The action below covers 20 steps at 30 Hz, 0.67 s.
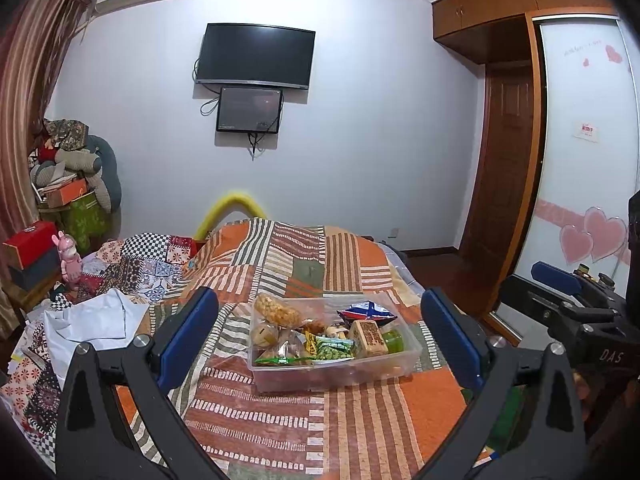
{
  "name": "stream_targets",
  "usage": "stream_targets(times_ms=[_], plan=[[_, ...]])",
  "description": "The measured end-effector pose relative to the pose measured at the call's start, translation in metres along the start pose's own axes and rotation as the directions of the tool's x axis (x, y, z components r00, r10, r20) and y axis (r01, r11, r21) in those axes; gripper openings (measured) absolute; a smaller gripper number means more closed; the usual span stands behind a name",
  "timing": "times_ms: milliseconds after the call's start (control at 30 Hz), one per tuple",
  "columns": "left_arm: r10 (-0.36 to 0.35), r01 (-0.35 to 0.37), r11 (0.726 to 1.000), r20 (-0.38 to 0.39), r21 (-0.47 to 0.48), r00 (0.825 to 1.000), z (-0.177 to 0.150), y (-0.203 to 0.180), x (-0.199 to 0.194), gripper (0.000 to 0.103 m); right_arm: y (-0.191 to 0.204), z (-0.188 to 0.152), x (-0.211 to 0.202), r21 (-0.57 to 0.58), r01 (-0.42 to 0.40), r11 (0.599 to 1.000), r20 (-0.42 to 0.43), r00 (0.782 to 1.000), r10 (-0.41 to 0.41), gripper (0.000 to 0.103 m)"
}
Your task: Organize snacks
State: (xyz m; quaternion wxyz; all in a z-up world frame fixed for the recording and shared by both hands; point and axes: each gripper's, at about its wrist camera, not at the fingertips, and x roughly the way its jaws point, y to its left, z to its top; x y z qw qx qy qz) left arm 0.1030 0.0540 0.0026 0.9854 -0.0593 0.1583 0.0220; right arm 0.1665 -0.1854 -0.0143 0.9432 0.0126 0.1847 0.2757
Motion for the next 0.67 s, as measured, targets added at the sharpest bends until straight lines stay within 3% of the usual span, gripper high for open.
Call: stream_targets(times_ms=[667], plan=[[-0.008,0.007,1.0,0.011,0.008,1.0,0.0032,-0.0055,-0.0065,0.103,0.0011,0.0023,-0.0026,0.007,-0.006,1.0,0.001,1.0,0.006,0.103]])
